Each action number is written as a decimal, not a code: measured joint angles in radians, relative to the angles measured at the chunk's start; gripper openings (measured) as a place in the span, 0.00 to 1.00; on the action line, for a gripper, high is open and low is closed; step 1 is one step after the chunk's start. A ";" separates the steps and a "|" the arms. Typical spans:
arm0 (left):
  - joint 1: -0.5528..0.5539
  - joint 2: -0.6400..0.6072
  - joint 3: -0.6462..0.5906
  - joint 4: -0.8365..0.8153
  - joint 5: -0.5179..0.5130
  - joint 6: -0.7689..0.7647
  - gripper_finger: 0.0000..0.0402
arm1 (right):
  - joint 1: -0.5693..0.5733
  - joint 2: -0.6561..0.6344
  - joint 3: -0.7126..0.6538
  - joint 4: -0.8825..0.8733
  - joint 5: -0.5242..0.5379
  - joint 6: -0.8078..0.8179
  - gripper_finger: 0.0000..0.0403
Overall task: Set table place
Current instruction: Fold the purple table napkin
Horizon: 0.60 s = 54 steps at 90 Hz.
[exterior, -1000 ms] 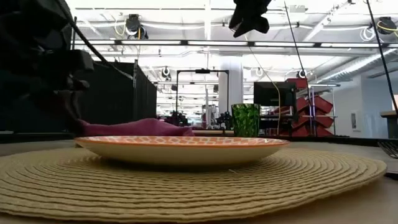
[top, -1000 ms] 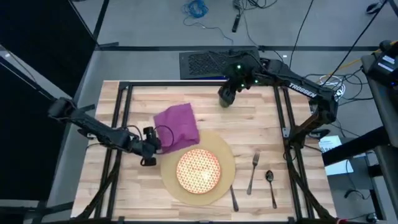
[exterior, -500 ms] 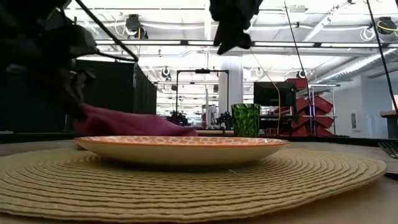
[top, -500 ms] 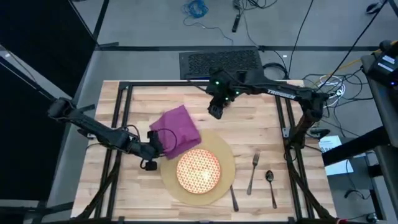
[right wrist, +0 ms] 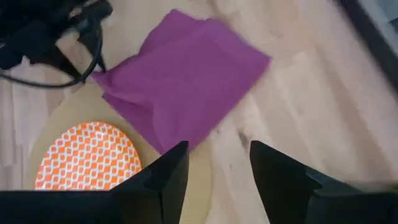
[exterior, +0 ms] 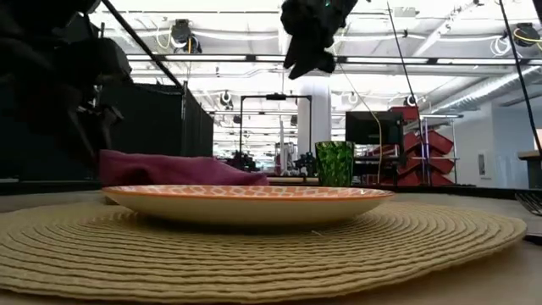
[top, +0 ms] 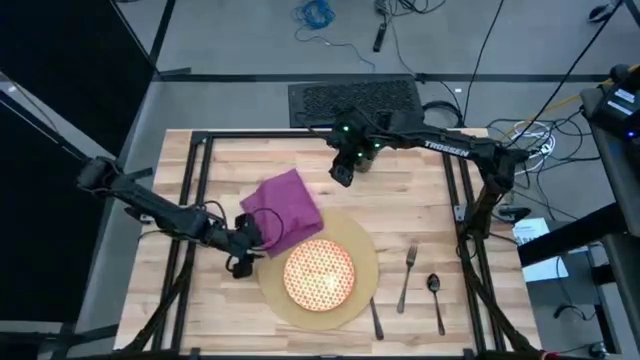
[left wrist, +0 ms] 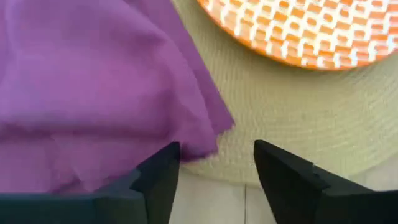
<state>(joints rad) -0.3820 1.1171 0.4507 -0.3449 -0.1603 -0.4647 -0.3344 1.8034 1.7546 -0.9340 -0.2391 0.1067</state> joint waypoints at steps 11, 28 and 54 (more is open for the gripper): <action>0.000 -0.025 0.029 -0.092 0.000 -0.025 0.50 | -0.001 0.047 0.000 -0.002 -0.027 -0.019 0.39; 0.000 -0.166 0.090 -0.155 -0.023 -0.005 0.50 | -0.014 0.115 0.000 0.036 -0.057 -0.016 0.39; 0.018 -0.348 0.094 -0.230 -0.394 0.093 0.50 | 0.079 0.252 -0.001 0.181 -0.106 -0.017 0.14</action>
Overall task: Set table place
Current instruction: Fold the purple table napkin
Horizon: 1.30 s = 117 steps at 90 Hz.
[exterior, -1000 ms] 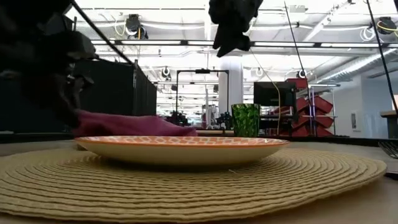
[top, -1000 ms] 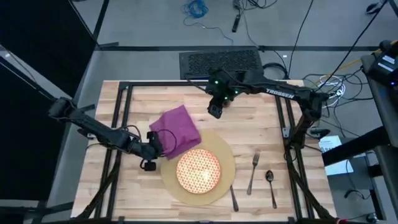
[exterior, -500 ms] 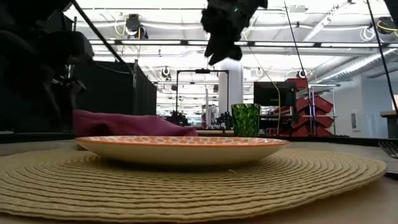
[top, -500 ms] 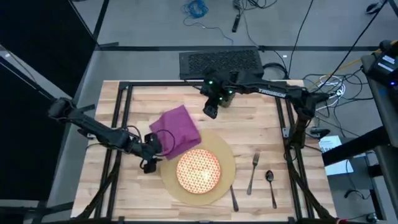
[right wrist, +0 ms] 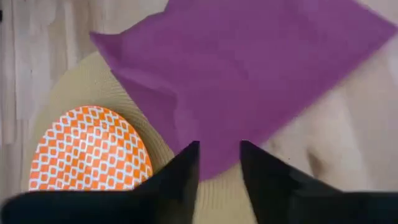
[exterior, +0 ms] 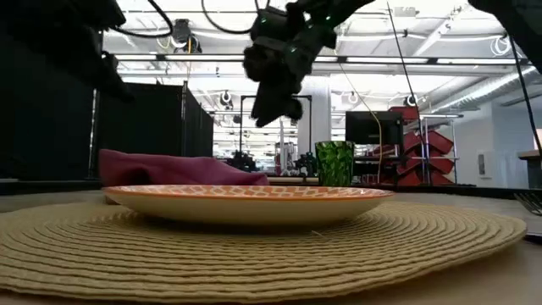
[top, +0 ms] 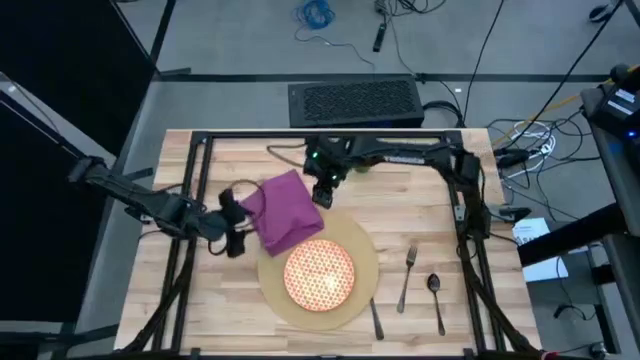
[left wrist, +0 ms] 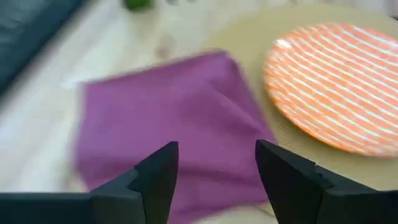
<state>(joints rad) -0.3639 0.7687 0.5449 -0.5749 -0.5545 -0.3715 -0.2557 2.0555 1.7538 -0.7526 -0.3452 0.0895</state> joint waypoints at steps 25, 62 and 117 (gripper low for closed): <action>0.042 -0.168 0.000 0.173 -0.137 0.164 0.50 | 0.039 0.070 0.001 0.191 0.008 0.090 0.00; 0.062 -0.286 0.000 0.224 -0.158 0.274 0.50 | 0.089 0.164 -0.001 0.199 0.006 0.127 0.00; 0.062 -0.285 -0.001 0.220 -0.158 0.281 0.50 | 0.113 0.122 0.054 0.004 0.092 0.090 0.00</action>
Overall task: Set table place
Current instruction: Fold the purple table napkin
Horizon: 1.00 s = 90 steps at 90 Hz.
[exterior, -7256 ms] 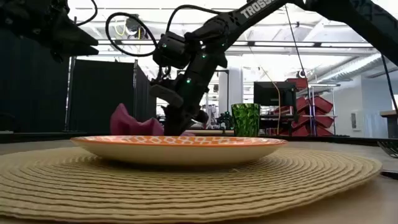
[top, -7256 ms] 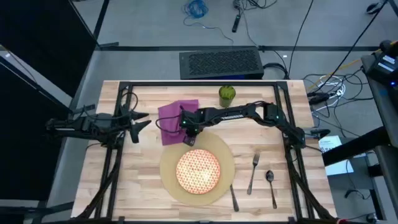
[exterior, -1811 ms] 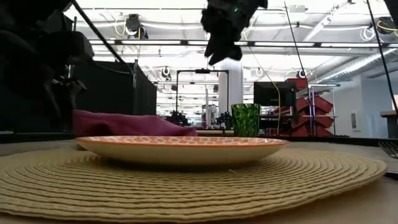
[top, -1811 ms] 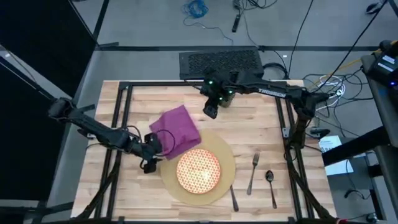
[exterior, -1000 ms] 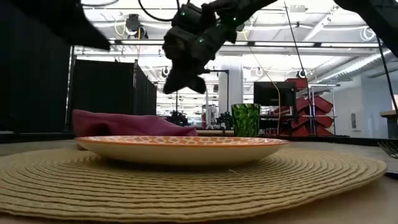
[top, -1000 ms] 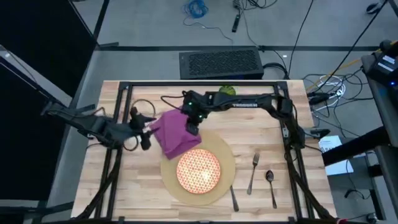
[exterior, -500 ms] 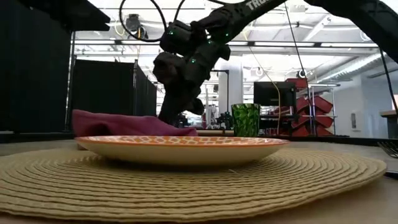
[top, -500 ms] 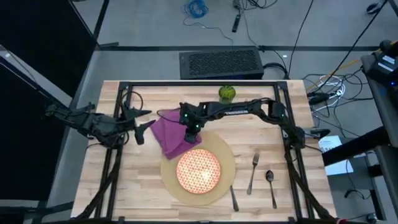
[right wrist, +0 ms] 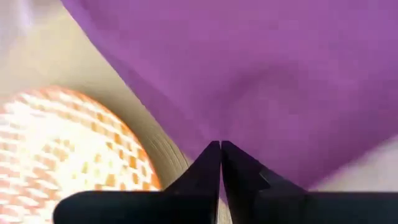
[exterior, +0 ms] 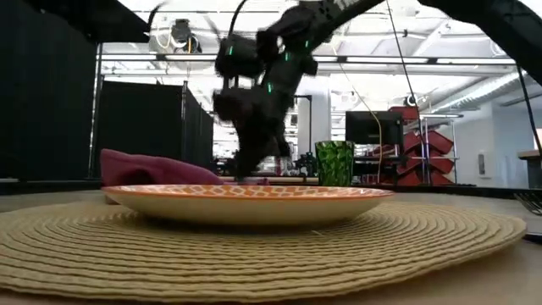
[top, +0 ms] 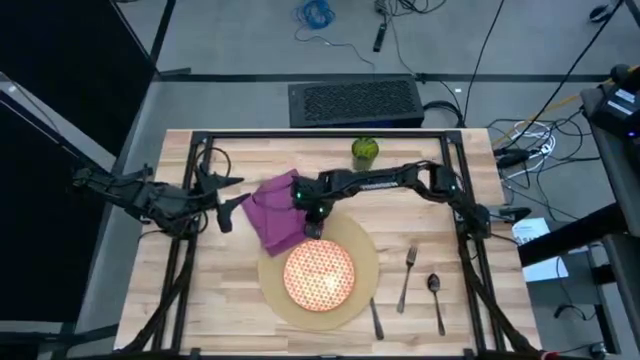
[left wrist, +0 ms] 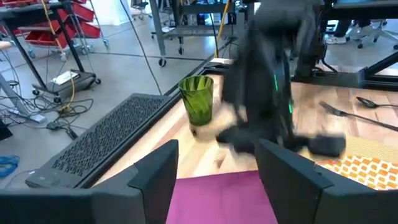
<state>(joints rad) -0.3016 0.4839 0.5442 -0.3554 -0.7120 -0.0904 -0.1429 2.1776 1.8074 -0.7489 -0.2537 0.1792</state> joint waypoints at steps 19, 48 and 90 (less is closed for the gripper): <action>0.000 0.000 0.000 -0.002 0.000 0.001 0.50 | -0.024 -0.006 0.055 -0.038 0.046 -0.019 0.00; 0.000 -0.001 0.000 -0.001 0.000 0.000 0.50 | -0.027 0.001 -0.013 -0.009 0.089 -0.025 0.00; 0.000 -0.001 0.000 -0.001 0.000 0.000 0.50 | -0.019 0.003 -0.075 -0.047 0.065 -0.003 0.00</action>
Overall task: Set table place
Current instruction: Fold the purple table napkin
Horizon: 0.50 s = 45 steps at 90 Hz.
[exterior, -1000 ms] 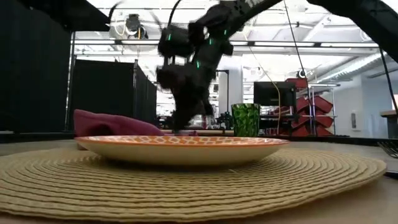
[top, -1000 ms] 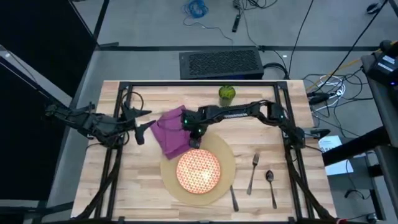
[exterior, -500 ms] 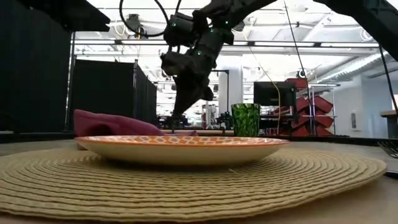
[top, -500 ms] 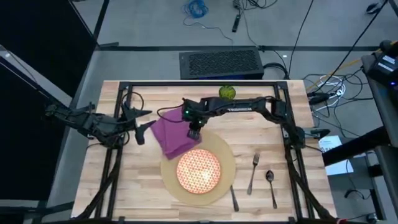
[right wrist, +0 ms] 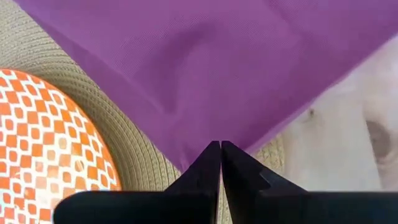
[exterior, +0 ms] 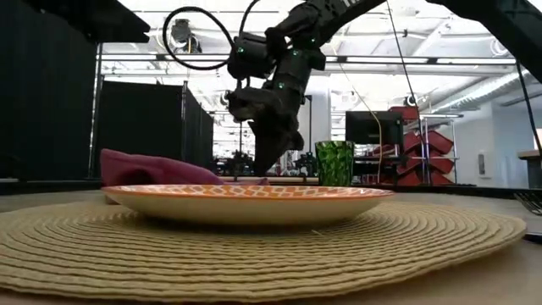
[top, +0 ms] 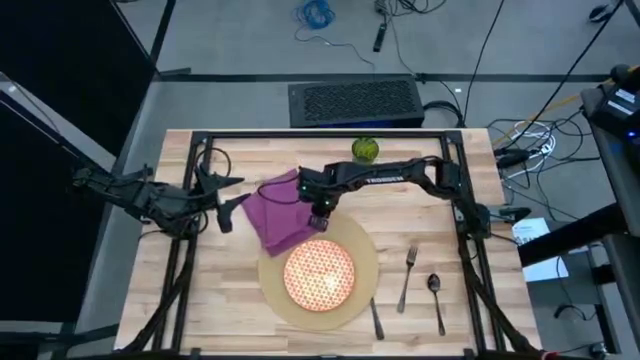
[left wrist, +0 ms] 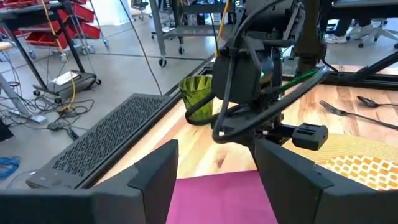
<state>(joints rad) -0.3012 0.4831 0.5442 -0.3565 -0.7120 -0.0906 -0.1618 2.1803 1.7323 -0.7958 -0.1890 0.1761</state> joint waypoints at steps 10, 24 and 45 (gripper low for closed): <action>0.000 0.000 0.000 0.000 0.000 0.000 0.50 | 0.009 0.008 0.000 0.001 0.000 0.005 0.00; 0.000 0.000 0.000 0.000 0.000 0.000 0.50 | 0.021 0.031 0.000 -0.030 0.000 0.007 0.00; 0.000 0.000 0.000 -0.001 0.000 0.000 0.50 | 0.019 0.039 0.000 -0.117 0.041 0.000 0.00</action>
<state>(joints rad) -0.3014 0.4831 0.5442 -0.3571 -0.7120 -0.0902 -0.1432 2.2196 1.7325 -0.9130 -0.1479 0.1764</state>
